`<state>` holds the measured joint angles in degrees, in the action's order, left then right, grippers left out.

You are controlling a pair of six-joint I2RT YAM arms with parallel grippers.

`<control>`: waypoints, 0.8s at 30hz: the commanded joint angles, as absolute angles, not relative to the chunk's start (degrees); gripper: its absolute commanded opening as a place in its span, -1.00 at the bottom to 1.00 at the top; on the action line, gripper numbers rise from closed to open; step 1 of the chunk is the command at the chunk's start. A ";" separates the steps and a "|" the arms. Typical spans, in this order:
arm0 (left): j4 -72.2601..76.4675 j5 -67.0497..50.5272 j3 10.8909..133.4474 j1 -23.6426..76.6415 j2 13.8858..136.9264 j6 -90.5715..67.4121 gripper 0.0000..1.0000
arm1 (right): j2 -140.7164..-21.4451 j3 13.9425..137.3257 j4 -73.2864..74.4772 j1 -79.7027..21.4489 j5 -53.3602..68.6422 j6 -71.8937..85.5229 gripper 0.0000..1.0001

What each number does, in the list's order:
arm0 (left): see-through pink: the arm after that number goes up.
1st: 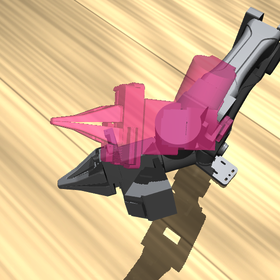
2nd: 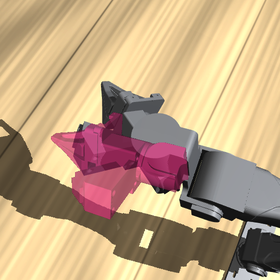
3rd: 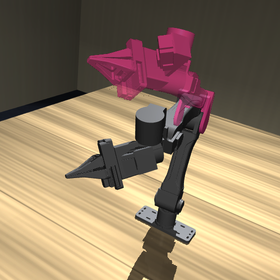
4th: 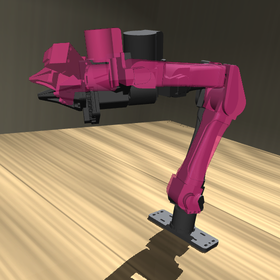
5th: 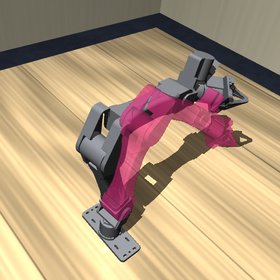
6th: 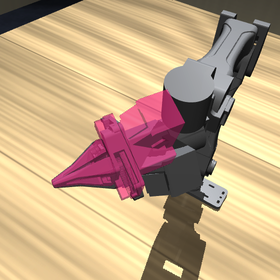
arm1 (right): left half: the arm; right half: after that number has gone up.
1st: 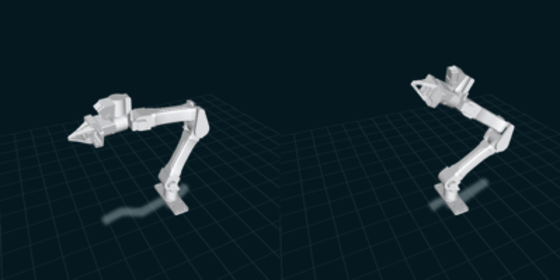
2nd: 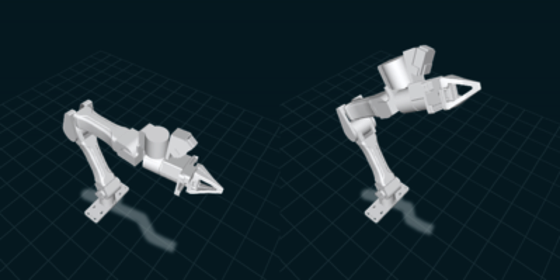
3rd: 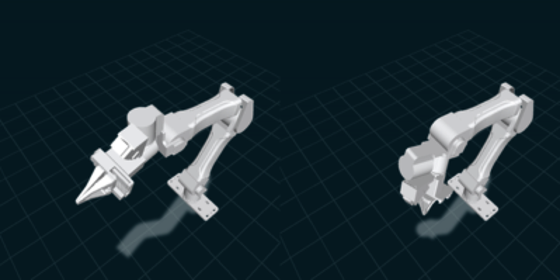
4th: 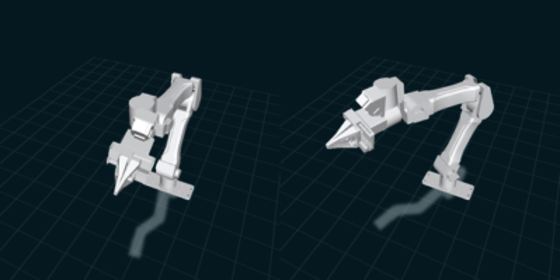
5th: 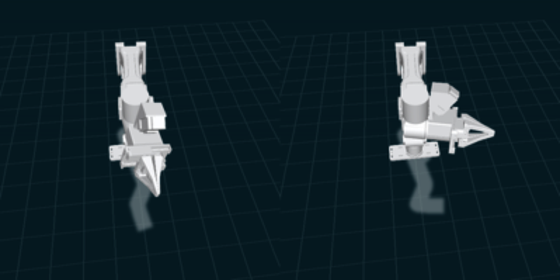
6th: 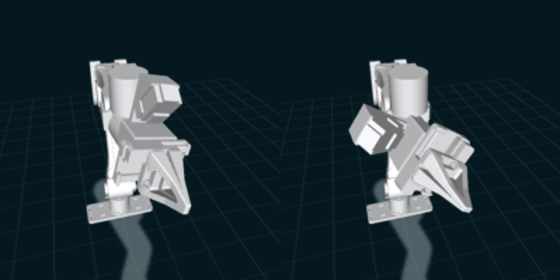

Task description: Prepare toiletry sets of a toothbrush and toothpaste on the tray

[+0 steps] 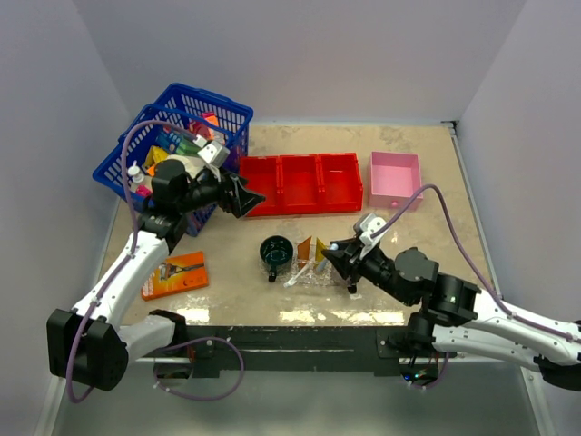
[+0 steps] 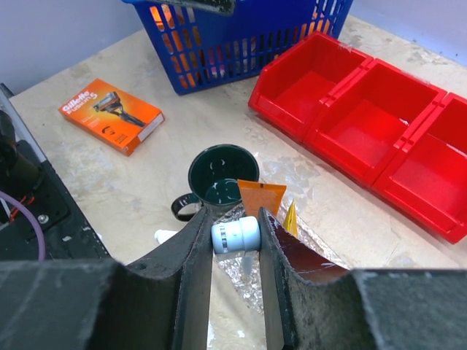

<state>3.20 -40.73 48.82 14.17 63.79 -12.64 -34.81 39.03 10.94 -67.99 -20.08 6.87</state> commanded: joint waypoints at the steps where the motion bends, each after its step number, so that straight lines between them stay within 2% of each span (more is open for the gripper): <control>1: 4.22 -42.01 48.69 13.36 63.46 -11.60 0.68 | -34.45 36.65 6.69 -68.20 -22.67 7.56 -0.95; 24: 5.63 -44.21 48.52 12.04 65.48 -10.81 0.69 | -34.28 27.25 -3.60 -68.47 -27.95 7.38 -0.94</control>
<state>3.18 -42.44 48.82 12.73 65.67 -11.40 -34.85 28.27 1.37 -68.16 -25.17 6.85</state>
